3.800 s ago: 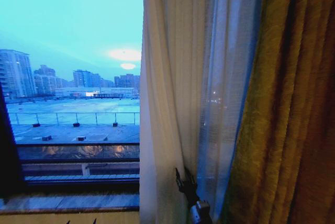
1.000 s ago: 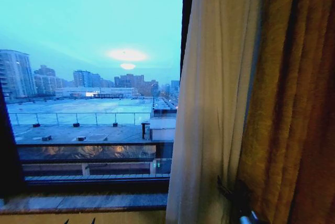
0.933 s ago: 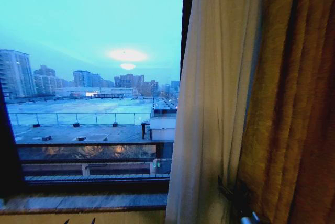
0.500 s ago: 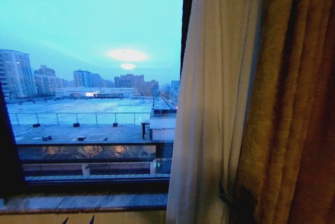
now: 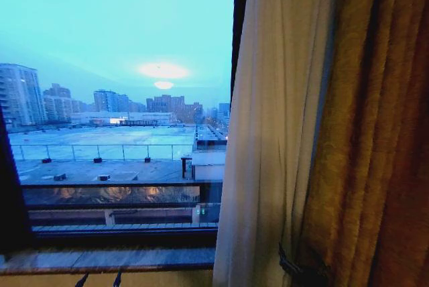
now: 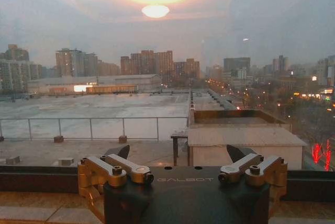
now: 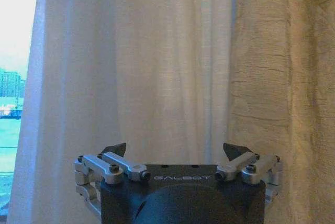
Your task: Open the curtains by pulling them apart, changing their state from closed to fully open.
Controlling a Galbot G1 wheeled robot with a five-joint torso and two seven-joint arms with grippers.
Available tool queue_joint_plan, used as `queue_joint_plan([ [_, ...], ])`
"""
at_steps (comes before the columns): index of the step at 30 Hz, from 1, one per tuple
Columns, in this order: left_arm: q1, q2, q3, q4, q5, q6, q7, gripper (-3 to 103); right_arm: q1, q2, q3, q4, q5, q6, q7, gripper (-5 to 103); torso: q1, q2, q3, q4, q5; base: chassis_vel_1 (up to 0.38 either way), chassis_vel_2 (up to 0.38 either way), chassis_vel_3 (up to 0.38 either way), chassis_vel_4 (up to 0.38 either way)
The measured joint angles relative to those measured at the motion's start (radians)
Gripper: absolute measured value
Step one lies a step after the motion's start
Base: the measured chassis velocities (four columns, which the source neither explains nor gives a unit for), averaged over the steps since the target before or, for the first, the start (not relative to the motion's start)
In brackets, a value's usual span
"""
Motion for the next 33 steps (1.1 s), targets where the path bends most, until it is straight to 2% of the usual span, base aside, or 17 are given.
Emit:
queue_joint_plan([
  [14, -0.001, 0.006, -0.005, 0.006, -0.005, -0.002, 0.001, 100, 0.0, 0.0, -0.026, 0.007, -0.035, 0.006, 0.013, 100, 0.0, 0.0, 0.0, 0.0, 0.0002, 0.068, 0.069, -0.066, -0.069],
  [33, 0.003, 0.004, -0.017, -0.003, -0.018, -0.002, 0.001, 100, -0.037, 0.0, -0.051, 0.006, -0.094, 0.048, 0.004, 100, 0.0, 0.0, 0.0, 0.0001, 0.0, 0.326, 0.279, -0.34, -0.276],
])
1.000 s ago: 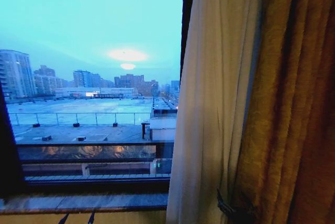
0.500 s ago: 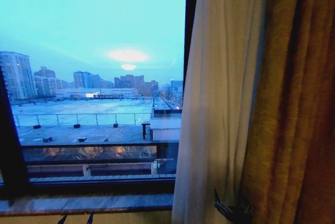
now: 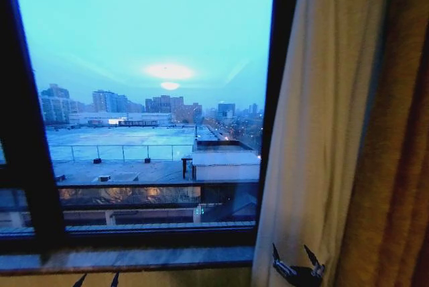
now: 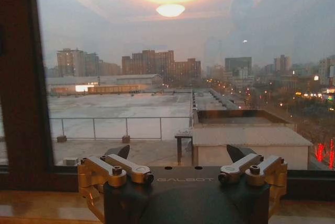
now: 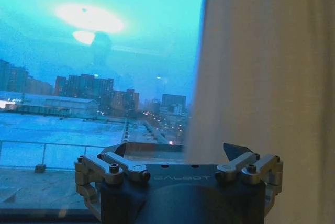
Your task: Open the curtains by pulling them apart, changing their state from closed to fully open.
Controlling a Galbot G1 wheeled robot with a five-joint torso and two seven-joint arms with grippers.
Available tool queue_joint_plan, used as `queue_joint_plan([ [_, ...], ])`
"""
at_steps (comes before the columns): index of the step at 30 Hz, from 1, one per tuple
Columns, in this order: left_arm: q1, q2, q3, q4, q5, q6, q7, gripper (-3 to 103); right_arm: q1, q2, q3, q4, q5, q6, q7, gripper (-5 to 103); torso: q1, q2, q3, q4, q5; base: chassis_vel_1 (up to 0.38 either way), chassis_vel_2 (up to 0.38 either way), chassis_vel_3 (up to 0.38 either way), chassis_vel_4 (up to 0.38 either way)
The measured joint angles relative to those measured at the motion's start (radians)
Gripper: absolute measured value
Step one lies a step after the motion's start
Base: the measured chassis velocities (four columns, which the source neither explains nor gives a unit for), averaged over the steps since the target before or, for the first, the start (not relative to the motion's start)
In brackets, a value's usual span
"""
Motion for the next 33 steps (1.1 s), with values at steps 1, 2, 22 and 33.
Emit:
queue_joint_plan([
  [1, 0.0, 0.001, -0.001, -0.004, -0.003, 0.001, 0.0, 100, -0.005, 0.0, -0.002, -0.001, -0.007, 0.005, -0.005, 100, 0.0, 0.0, 0.0, -0.0003, 0.0002, 0.406, 0.327, -0.408, -0.361],
  [2, -0.001, 0.001, -0.001, -0.008, -0.005, 0.002, -0.001, 100, -0.008, 0.0, -0.005, -0.003, -0.013, 0.011, -0.008, 100, 0.0, 0.0, 0.0, -0.0003, -0.0001, 0.393, 0.327, -0.408, -0.351],
  [22, -0.012, -0.002, 0.0, -0.007, -0.005, 0.014, -0.004, 100, -0.004, 0.0, -0.04, -0.03, -0.046, 0.026, -0.015, 100, 0.0, 0.0, 0.0, -0.0002, -0.0001, 0.382, 0.33, -0.379, -0.329],
  [33, -0.018, -0.005, 0.004, 0.004, -0.001, 0.016, -0.004, 100, 0.006, 0.0, -0.042, -0.049, -0.046, 0.038, -0.015, 100, 0.0, 0.0, 0.0, -0.0002, -0.0001, 0.389, 0.315, -0.392, -0.312],
])
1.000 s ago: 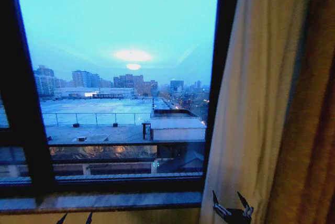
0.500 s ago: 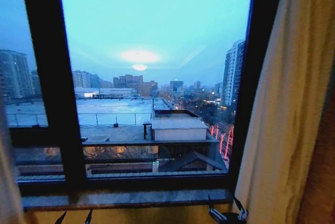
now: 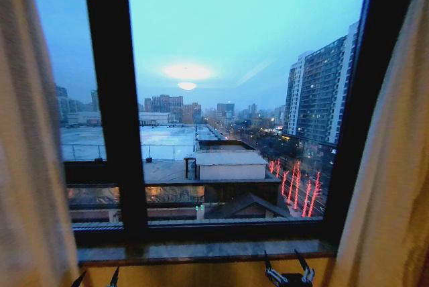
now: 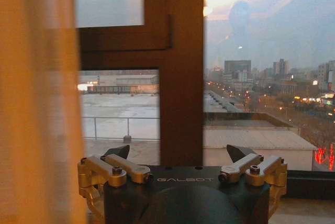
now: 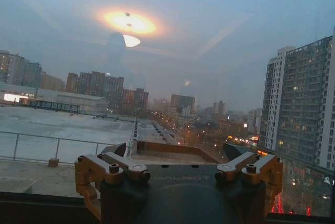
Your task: Open the curtains by pulling them apart, changing their state from closed to fully open.
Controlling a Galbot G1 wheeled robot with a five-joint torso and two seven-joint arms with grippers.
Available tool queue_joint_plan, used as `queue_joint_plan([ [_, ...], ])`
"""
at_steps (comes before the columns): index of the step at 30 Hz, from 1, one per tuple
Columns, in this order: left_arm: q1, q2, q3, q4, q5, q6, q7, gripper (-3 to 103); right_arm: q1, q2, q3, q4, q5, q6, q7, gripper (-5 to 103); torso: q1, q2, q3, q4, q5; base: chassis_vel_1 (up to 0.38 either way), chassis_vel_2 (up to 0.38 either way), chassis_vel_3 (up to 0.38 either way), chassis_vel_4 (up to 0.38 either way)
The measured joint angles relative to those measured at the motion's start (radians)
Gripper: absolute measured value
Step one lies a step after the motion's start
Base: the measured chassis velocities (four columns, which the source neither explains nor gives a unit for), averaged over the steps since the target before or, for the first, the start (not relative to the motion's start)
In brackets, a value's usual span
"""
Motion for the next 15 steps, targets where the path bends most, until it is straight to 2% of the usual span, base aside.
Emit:
queue_joint_plan([
  [10, -0.003, 0.0, 0.0, 0.006, 0.001, 0.0, -0.001, 100, 0.022, 0.0, -0.009, -0.019, 0.002, 0.02, -0.004, 100, 0.0, 0.0, 0.0, 0.0, 0.0002, 0.404, 0.306, -0.394, -0.299],
  [15, -0.002, -0.001, -0.001, 0.007, 0.001, -0.003, -0.003, 100, 0.039, 0.0, -0.017, -0.03, 0.018, 0.027, -0.011, 100, 0.0, 0.0, 0.0, 0.0004, -0.0006, 0.243, 0.226, -0.262, -0.228],
])
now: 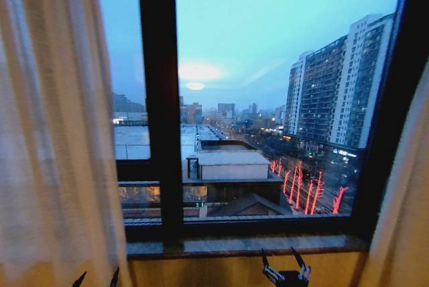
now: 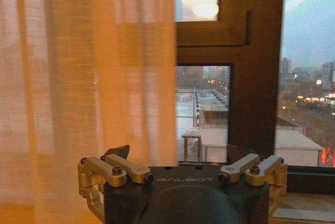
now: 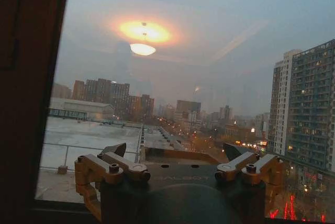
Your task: Open the curtains by pulling them apart, changing their state from closed to fully open.
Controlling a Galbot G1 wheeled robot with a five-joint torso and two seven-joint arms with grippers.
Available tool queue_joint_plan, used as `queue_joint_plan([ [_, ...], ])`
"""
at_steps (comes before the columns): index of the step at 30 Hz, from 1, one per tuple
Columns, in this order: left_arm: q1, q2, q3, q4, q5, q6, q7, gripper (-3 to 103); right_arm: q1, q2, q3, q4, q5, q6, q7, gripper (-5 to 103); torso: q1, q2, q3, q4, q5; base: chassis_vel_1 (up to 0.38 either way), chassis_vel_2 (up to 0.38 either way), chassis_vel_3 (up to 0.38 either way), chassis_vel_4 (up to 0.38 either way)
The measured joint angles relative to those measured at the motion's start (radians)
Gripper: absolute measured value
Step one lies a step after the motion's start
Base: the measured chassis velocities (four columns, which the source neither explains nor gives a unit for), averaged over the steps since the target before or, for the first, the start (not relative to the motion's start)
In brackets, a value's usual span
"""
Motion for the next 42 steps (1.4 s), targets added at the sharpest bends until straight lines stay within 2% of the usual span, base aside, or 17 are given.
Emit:
queue_joint_plan([
  [5, 0.002, 0.0, -0.001, -0.002, 0.0, -0.006, 0.0, 100, 0.001, 0.0, -0.004, -0.003, 0.0, 0.001, -0.001, 100, 0.0, 0.0, 0.0, -0.0003, 0.0001, 0.075, 0.078, -0.057, -0.091],
  [9, 0.003, -0.001, -0.001, -0.004, 0.0, -0.017, 0.0, 100, 0.001, -0.001, -0.005, -0.006, 0.0, 0.002, -0.001, 100, 0.0, 0.0, 0.0, -0.0004, 0.0016, -0.009, -0.006, 0.014, 0.005],
  [17, 0.0, 0.001, 0.0, -0.032, -0.004, -0.011, -0.026, 100, 0.0, 0.0, -0.003, -0.009, -0.001, 0.006, -0.002, 100, 0.0, 0.0, 0.0, -0.0001, -0.0001, -0.016, -0.019, 0.02, 0.013],
  [31, -0.003, -0.001, 0.002, -0.018, -0.002, -0.007, -0.026, 100, -0.01, 0.0, 0.002, 0.001, -0.03, 0.009, -0.008, 100, 0.0, 0.0, 0.0, -0.0003, 0.0004, 0.003, 0.003, -0.004, -0.003],
  [42, -0.007, 0.001, 0.002, -0.013, -0.002, -0.005, -0.025, 100, -0.012, 0.0, -0.009, 0.003, -0.058, 0.02, -0.006, 100, 0.0, 0.0, 0.0, -0.0003, 0.0005, 0.12, 0.107, -0.116, -0.118],
])
